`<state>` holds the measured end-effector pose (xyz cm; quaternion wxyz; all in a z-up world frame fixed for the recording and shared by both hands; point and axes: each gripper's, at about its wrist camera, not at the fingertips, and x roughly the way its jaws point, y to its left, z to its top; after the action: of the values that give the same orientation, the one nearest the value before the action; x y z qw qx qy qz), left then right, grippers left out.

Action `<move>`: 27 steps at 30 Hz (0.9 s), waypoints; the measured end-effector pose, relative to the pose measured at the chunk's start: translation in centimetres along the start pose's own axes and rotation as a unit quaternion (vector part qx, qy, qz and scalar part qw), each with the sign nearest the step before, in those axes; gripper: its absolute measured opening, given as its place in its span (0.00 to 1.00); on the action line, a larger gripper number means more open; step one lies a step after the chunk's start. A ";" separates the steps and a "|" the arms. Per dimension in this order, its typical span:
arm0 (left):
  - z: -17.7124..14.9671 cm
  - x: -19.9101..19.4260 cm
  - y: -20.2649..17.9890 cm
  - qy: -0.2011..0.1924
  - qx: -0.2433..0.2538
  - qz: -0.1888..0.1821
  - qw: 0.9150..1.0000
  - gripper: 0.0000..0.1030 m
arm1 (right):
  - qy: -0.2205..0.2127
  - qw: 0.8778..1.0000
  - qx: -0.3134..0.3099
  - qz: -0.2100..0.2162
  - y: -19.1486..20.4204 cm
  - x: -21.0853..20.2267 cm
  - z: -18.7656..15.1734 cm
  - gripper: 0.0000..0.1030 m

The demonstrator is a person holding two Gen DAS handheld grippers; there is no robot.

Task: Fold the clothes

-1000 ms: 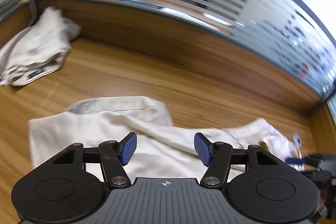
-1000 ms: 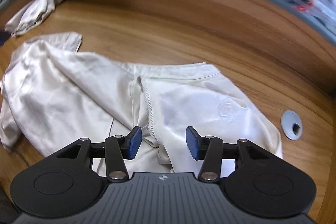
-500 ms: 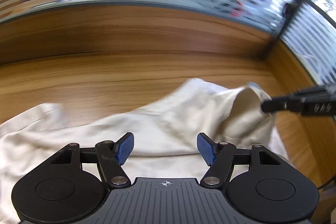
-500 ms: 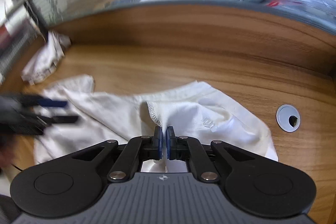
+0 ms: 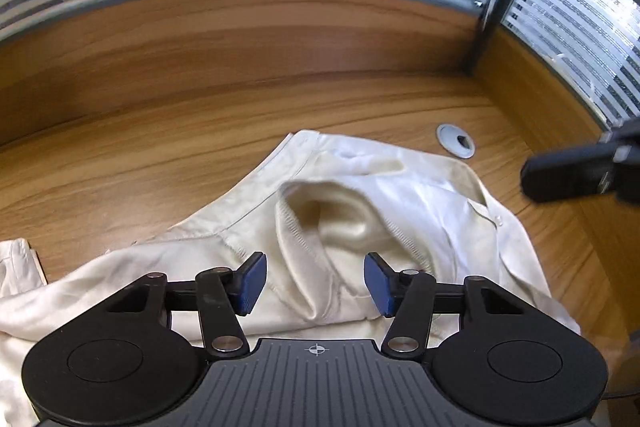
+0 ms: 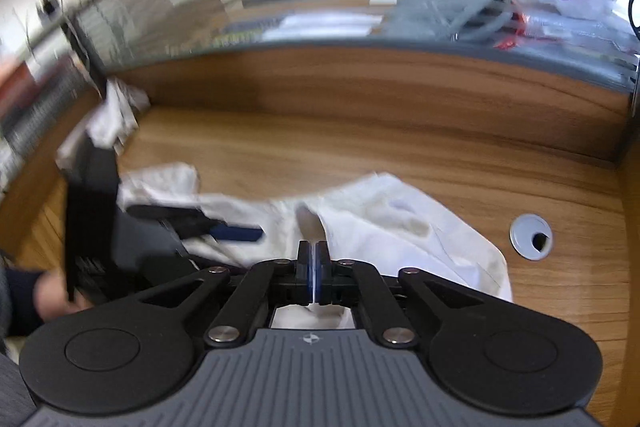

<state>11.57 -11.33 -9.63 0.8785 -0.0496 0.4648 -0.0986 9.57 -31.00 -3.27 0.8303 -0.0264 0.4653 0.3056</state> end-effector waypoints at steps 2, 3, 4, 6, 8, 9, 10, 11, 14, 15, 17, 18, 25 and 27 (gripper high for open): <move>-0.2 0.2 0.5 0.005 -0.002 -0.001 1.000 0.55 | 0.014 1.000 -0.009 -0.011 0.3 1.4 -1.0 0.21; -0.3 0.3 0.7 0.008 -0.002 -0.001 1.000 0.55 | 0.018 1.000 -0.010 -0.012 0.4 2.1 -1.5 0.25; -0.4 0.4 0.9 0.010 -0.003 -0.001 1.000 0.55 | 0.021 1.000 -0.010 -0.011 0.5 2.8 -2.1 0.29; -0.3 0.8 1.4 0.015 -0.011 -0.007 1.000 0.54 | 0.032 0.999 -0.002 -0.007 0.4 4.2 -2.9 0.29; 0.1 1.2 1.7 0.018 -0.025 -0.014 0.999 0.52 | 0.041 0.999 0.005 -0.004 0.4 5.8 -3.4 0.29; 0.4 1.4 1.8 0.017 -0.031 -0.016 0.999 0.51 | 0.044 0.999 0.007 -0.004 0.3 6.5 -3.5 0.29; 0.7 1.6 1.8 0.017 -0.032 -0.015 0.999 0.46 | 0.046 0.999 0.010 -0.004 0.3 7.2 -3.6 0.29; 1.0 1.9 1.9 0.017 -0.033 -0.014 0.999 0.44 | 0.047 0.999 0.013 -0.004 0.2 7.8 -3.7 0.29; 1.5 2.0 2.3 0.017 -0.032 -0.012 0.999 0.43 | 0.050 0.999 0.012 -0.006 0.6 9.6 -3.9 0.30; 1.6 2.0 2.5 0.017 -0.031 -0.012 0.999 0.43 | 0.053 0.999 0.000 -0.013 0.9 10.2 -3.9 0.33; 1.9 1.9 2.8 0.017 -0.030 -0.010 0.999 0.43 | 0.057 0.997 -0.037 -0.032 1.7 11.3 -4.2 0.50; 2.0 1.9 3.0 0.017 -0.029 -0.010 0.999 0.43 | 0.061 0.996 -0.057 -0.041 2.1 11.7 -4.5 0.52; 1.6 -0.2 4.5 0.010 -0.022 0.004 1.000 0.43 | 0.083 0.982 -0.148 -0.084 3.2 13.4 -5.4 0.07; 1.3 -1.1 4.6 0.008 -0.009 0.006 1.000 0.43 | 0.078 0.983 -0.148 -0.081 3.0 12.5 -4.9 0.05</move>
<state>12.65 -6.64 -8.83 0.8748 -0.0543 0.4730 -0.0899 8.99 -24.16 -15.16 0.8005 -0.2102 0.4748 0.2994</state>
